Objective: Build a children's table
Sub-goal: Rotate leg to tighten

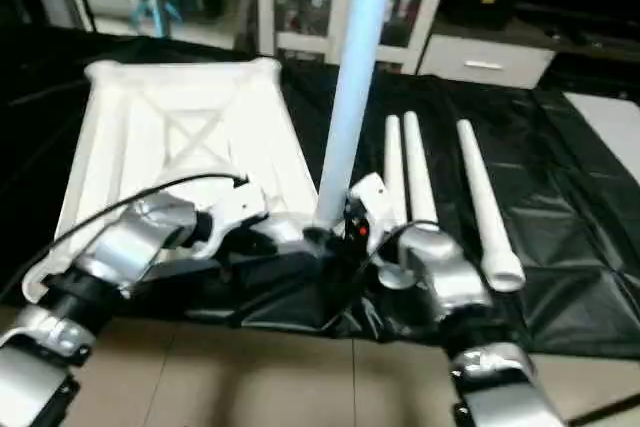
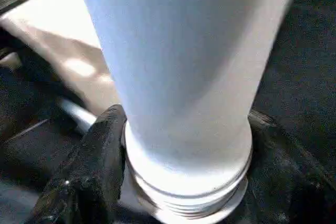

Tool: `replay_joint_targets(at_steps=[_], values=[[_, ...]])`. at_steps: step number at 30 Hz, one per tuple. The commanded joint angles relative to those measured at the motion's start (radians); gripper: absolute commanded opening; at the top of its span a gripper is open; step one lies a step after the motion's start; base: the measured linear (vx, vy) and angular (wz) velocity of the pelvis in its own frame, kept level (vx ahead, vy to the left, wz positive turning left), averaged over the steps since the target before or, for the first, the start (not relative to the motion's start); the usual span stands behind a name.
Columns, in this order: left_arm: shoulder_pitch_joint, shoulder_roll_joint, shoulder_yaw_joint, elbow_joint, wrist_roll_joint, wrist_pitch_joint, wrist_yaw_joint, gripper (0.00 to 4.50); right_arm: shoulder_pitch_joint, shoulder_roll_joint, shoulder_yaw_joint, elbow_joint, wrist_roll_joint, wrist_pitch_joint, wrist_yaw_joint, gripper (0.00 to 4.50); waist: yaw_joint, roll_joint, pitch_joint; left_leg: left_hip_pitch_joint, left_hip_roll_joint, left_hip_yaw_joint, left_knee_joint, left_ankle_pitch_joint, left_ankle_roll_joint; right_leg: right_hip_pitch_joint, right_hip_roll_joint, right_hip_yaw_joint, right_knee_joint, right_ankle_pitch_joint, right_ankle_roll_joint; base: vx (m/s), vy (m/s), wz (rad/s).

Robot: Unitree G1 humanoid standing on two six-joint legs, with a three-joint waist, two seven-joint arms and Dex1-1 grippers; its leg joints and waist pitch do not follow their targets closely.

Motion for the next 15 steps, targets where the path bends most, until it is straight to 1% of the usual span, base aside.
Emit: replay_joint_targets(at_steps=[1, 2, 3, 5, 6, 7, 8, 10, 11, 12, 13, 14, 15], values=[[0.017, -0.035, -0.023, 0.062, 0.019, 0.030, 0.052, 0.00, -0.008, 0.015, -0.031, 0.063, -0.042, 0.015, -0.142, 2.80, -0.001, 0.011, -0.046, 0.003, 0.029, -0.017, -0.075, -0.361, -0.013, 0.031, -0.063, 0.041, -0.091, -0.525, -0.114, 0.000, 0.000, 0.00], [0.004, -0.055, -0.012, 0.085, 0.024, 0.033, 0.100, 0.00, -0.018, 0.043, -0.040, 0.082, -0.047, 0.015, -0.207, 2.80, -0.006, 0.011, -0.044, 0.004, 0.027, -0.016, -0.073, -0.364, -0.013, 0.025, -0.063, 0.042, -0.094, -0.531, -0.112, 0.000, 0.000, 0.00], [-0.007, -0.071, -0.002, 0.105, 0.029, 0.034, 0.143, 0.00, -0.028, 0.067, -0.046, 0.097, -0.049, 0.011, -0.256, 2.80, -0.011, 0.010, -0.044, 0.003, 0.026, -0.019, -0.074, -0.372, -0.015, 0.026, -0.062, 0.038, -0.096, -0.556, -0.103, 0.000, 0.000, 0.00], [-0.017, -0.085, 0.008, 0.125, 0.033, 0.034, 0.184, 0.00, -0.040, 0.090, -0.055, 0.112, -0.048, 0.011, -0.301, 2.80, -0.013, 0.011, -0.045, 0.003, 0.024, -0.020, -0.072, -0.380, -0.014, 0.026, -0.063, 0.034, -0.101, -0.579, -0.089, 0.000, 0.000, 0.00], [-0.032, -0.103, 0.019, 0.153, 0.041, 0.031, 0.231, 0.00, -0.061, 0.125, -0.068, 0.143, -0.048, 0.004, -0.360, 2.80, -0.016, 0.014, -0.043, 0.004, 0.023, -0.021, -0.073, -0.397, -0.010, 0.021, -0.061, 0.032, -0.106, -0.598, -0.078, 0.000, 0.000, 0.00], [-0.038, -0.111, 0.024, 0.164, 0.044, 0.029, 0.253, 0.00, -0.071, 0.139, -0.071, 0.157, -0.051, -0.003, -0.386, 2.79, -0.018, 0.014, -0.043, 0.005, 0.022, -0.022, -0.071, -0.405, -0.012, 0.018, -0.062, 0.031, -0.108, -0.606, -0.075, 0.000, 0.000, 0.00], [-0.048, -0.122, 0.033, 0.181, 0.047, 0.026, 0.285, 0.00, -0.085, 0.160, -0.070, 0.175, -0.056, -0.014, -0.414, 2.79, -0.022, 0.016, -0.042, 0.004, 0.022, -0.024, -0.072, -0.419, -0.015, 0.018, -0.060, 0.028, -0.110, -0.615, -0.070, 0.000, 0.000, 0.00], [-0.061, -0.136, 0.036, 0.203, 0.053, 0.021, 0.316, 0.00, -0.113, 0.204, -0.070, 0.210, -0.059, -0.031, -0.469, 2.79, -0.025, 0.016, -0.045, 0.003, 0.022, -0.027, -0.073, -0.423, -0.013, 0.021, -0.062, 0.026, -0.110, -0.610, -0.065, 0.000, 0.000, 0.00], [-0.070, -0.145, 0.040, 0.218, 0.056, 0.017, 0.339, 0.00, -0.134, 0.237, -0.079, 0.238, -0.051, -0.033, -0.514, 2.79, -0.027, 0.016, -0.045, 0.002, 0.022, -0.027, -0.073, -0.420, -0.011, 0.020, -0.062, 0.027, -0.109, -0.601, -0.068, 0.000, 0.000, 0.00], [-0.075, -0.150, 0.046, 0.228, 0.057, 0.013, 0.356, 0.00, -0.144, 0.249, -0.087, 0.251, -0.050, -0.033, -0.532, 2.79, -0.031, 0.017, -0.044, 0.000, 0.022, -0.026, -0.075, -0.421, -0.011, 0.018, -0.061, 0.028, -0.107, -0.584, -0.076, 0.000, 0.000, 0.00], [-0.080, -0.154, 0.052, 0.237, 0.058, 0.011, 0.374, 0.00, -0.159, 0.268, -0.100, 0.270, -0.051, -0.030, -0.585, 2.79, -0.032, 0.016, -0.045, 0.001, 0.023, -0.027, -0.075, -0.421, -0.013, 0.019, -0.061, 0.028, -0.106, -0.576, -0.078, 0.000, 0.000, 0.00], [-0.084, -0.156, 0.056, 0.243, 0.058, 0.010, 0.386, 0.00, -0.169, 0.281, -0.109, 0.283, -0.052, -0.028, -0.624, 2.79, -0.033, 0.018, -0.045, 0.001, 0.023, -0.027, -0.076, -0.420, -0.016, 0.017, -0.061, 0.031, -0.102, -0.557, -0.087, 0.000, 0.000, 0.00], [-0.088, -0.157, 0.057, 0.250, 0.060, 0.008, 0.394, 0.00, -0.179, 0.294, -0.120, 0.296, -0.049, -0.029, -0.665, 2.79, -0.034, 0.013, -0.045, 0.001, 0.023, -0.025, -0.076, -0.424, -0.014, 0.016, -0.060, 0.032, -0.102, -0.549, -0.088, 0.000, 0.000, 0.00]])
